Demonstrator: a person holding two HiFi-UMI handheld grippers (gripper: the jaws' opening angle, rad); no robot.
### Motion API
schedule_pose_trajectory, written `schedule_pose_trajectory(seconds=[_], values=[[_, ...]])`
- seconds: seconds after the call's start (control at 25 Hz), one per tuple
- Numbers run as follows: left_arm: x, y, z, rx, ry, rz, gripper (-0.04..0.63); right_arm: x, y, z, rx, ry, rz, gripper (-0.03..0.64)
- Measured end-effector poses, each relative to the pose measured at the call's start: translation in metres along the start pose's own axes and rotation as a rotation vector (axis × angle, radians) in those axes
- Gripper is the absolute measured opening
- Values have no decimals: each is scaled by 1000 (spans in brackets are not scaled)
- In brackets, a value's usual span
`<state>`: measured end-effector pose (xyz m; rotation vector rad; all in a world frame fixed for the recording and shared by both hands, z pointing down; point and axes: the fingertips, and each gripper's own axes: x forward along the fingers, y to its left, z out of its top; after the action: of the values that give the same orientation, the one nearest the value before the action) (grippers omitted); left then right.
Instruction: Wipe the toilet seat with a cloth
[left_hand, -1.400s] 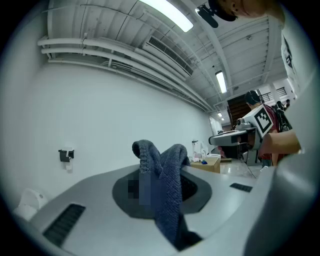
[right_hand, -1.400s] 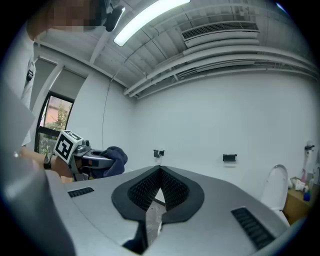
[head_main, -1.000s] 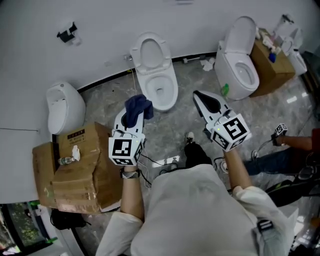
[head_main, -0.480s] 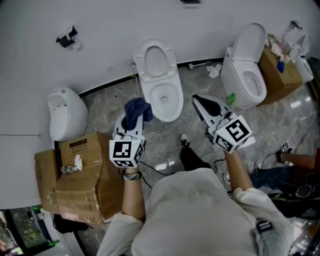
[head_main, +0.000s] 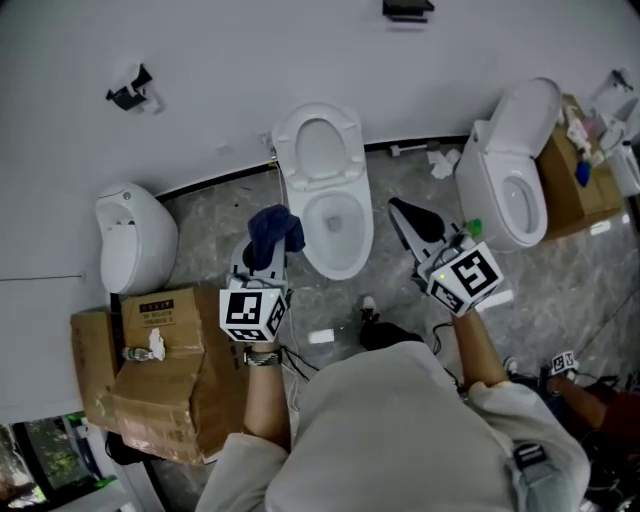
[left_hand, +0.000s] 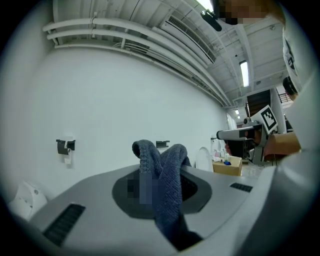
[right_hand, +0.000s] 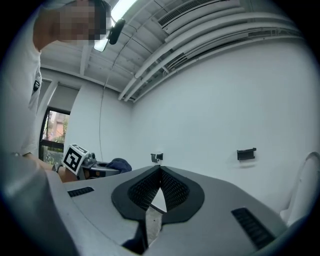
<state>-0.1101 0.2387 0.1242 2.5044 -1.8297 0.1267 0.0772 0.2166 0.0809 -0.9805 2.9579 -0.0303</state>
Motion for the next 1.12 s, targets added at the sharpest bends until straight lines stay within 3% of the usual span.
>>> schedule_pose_trajectory(seconds=[0.2, 0.4, 0.72, 0.84, 1.12], values=[[46, 19, -2, -19, 20, 49, 54, 39, -44, -1, 4, 12, 58, 28], [79, 37, -5, -34, 34, 68, 54, 66, -73, -7, 34, 22, 54, 28], [129, 60, -15, -44, 56, 61, 54, 90, -112, -30, 76, 52, -4, 29], [157, 81, -25, -56, 72, 52, 54, 104, -129, -32, 51, 43, -73, 29], [249, 132, -51, -32, 94, -30, 54, 156, -171, -64, 48, 104, -170, 28]])
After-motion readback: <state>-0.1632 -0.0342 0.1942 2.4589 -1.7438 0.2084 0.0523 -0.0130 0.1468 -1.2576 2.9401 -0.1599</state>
